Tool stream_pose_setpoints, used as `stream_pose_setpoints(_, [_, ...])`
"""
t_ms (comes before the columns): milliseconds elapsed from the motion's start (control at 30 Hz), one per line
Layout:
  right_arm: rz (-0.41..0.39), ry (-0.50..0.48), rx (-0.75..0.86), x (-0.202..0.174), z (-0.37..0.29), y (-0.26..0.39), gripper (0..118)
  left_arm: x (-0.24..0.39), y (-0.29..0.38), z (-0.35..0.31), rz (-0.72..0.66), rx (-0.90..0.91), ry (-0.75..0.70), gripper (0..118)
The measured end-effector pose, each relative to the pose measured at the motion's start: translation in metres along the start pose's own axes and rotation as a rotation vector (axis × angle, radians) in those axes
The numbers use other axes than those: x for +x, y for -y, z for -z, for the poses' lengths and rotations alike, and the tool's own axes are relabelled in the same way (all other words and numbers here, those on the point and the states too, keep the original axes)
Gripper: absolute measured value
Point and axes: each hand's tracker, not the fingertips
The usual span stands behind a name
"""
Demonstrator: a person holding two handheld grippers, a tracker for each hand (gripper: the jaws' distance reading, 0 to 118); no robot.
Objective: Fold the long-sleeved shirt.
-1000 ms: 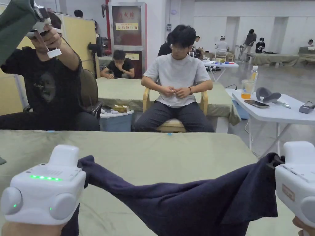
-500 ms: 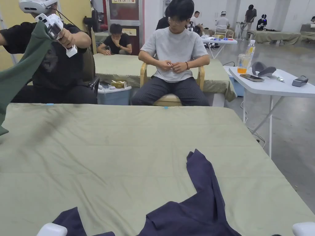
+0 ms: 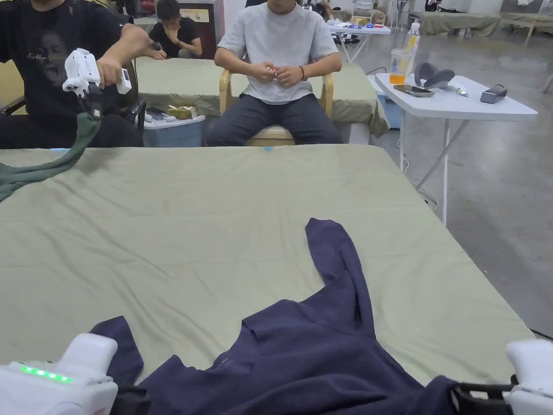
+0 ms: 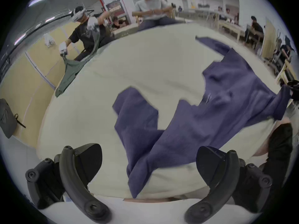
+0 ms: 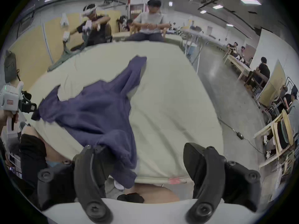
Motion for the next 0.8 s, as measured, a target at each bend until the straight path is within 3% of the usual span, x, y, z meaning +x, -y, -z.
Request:
stream_pose_setpoints(133, [0.074,0.011,0.123,0.012,-0.031,-0.019,107,0.012,-0.035,-0.023,-0.018,0.127,0.047,118])
stream_pose_setpoints(267, [0.157,0.011,0.14,0.016,-0.034,-0.018,106,0.043,-0.061,-0.026,-0.038,0.227,0.122,118])
stream_pose_setpoints(300, [0.176,0.015,0.11,0.015,-0.029,-0.014,96,0.052,-0.065,-0.024,-0.036,0.238,0.148,115])
stream_pose_setpoints(333, [0.185,0.011,0.066,0.015,-0.021,-0.007,73,0.062,-0.068,-0.021,-0.017,0.239,0.192,99])
stream_pose_setpoints(367, [0.195,0.006,0.043,0.013,-0.015,-0.001,32,0.071,-0.069,-0.015,-0.006,0.241,0.222,59])
stream_pose_setpoints(400, [0.208,0.007,0.016,0.011,-0.008,0.006,9,0.082,-0.072,-0.009,0.008,0.247,0.258,4])
stream_pose_setpoints(500, [0.276,-0.023,-0.047,0.011,0.014,0.026,9,0.115,-0.06,0.011,0.021,0.139,0.21,4])
stream_pose_setpoints(533, [0.321,-0.055,-0.059,0.011,0.018,0.031,9,0.124,-0.052,0.017,0.027,0.128,0.274,4])
stream_pose_setpoints(600, [0.359,-0.043,-0.046,0.012,0.016,0.033,9,0.142,-0.033,0.017,0.042,0.143,0.257,4])
stream_pose_setpoints(633, [0.359,-0.045,-0.038,0.012,0.015,0.034,13,0.132,-0.066,0.042,0.045,0.14,0.259,4])
stream_pose_setpoints(667, [0.371,-0.061,-0.022,0.013,0.013,0.033,33,0.129,-0.078,0.055,0.049,0.137,0.279,4])
stream_pose_setpoints(700, [0.389,-0.067,-0.013,0.015,0.012,0.03,79,0.131,-0.078,0.059,0.054,0.133,0.282,4])
stream_pose_setpoints(733, [0.41,-0.092,-0.016,0.017,0.012,0.026,112,0.133,-0.077,0.064,0.06,0.128,0.276,4])
stream_pose_setpoints(800, [0.442,-0.173,-0.003,0.017,0.012,0.027,118,0.141,-0.087,0.042,0.064,0.124,0.272,4])
